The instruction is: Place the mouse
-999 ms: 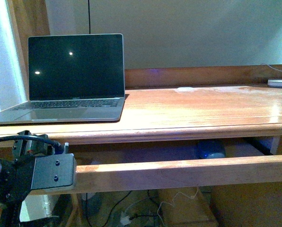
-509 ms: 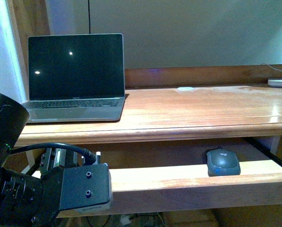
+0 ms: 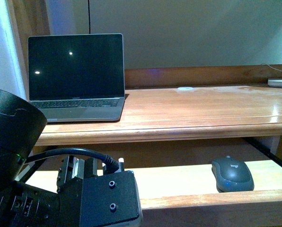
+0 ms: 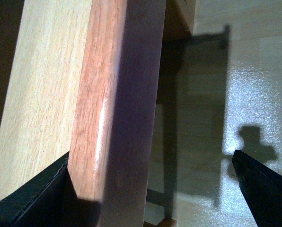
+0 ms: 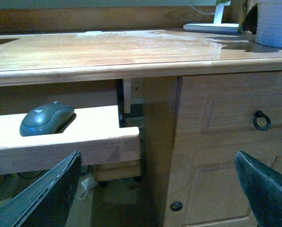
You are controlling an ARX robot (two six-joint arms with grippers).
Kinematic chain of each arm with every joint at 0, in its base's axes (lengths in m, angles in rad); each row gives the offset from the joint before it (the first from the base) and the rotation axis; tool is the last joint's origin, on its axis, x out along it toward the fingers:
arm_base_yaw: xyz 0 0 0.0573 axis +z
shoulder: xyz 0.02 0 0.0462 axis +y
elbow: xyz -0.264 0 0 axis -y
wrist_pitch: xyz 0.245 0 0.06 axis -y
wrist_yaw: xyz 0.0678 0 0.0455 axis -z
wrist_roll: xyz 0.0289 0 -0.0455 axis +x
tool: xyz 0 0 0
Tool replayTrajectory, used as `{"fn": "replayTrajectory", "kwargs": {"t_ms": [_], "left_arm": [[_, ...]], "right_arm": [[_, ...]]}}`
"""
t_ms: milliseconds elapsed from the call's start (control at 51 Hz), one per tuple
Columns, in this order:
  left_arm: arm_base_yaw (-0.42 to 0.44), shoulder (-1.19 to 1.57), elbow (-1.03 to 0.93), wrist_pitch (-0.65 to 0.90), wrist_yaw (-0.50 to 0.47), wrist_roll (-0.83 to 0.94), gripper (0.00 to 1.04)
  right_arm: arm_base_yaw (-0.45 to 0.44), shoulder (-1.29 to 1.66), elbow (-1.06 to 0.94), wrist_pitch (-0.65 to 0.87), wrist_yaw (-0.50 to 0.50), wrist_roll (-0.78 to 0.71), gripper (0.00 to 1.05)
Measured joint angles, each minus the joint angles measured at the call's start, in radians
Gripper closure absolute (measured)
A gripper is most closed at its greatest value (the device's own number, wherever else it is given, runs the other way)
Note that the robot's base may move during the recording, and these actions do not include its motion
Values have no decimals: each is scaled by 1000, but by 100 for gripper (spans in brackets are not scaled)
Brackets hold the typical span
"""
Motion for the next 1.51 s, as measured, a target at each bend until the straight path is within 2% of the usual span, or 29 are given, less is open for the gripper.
{"fn": "replayTrajectory", "kwargs": {"t_ms": [274, 490, 764, 921, 1058, 1195, 1215, 1391, 1509], "left_arm": [[-41, -34, -29, 11, 42, -103, 8], [-50, -33, -37, 244, 39, -360, 8], [-36, -105, 3, 350, 72, -667, 8], [-35, -162, 3, 430, 42, -814, 8], [-29, -250, -7, 516, -89, -953, 8], [0, -399, -82, 566, -402, -1046, 8], [2, -410, -89, 565, -422, -1050, 8], [-11, -599, -195, 495, -669, -1076, 8], [-95, -841, -303, 359, -874, -1087, 8]], "right_arm": [[0, 0, 0, 0, 0, 0, 7], [0, 0, 0, 0, 0, 0, 7], [0, 0, 0, 0, 0, 0, 7], [0, 0, 0, 0, 0, 0, 7], [0, 0, 0, 0, 0, 0, 7], [0, 0, 0, 0, 0, 0, 7], [0, 0, 0, 0, 0, 0, 7], [0, 0, 0, 0, 0, 0, 7], [0, 0, 0, 0, 0, 0, 7]]}}
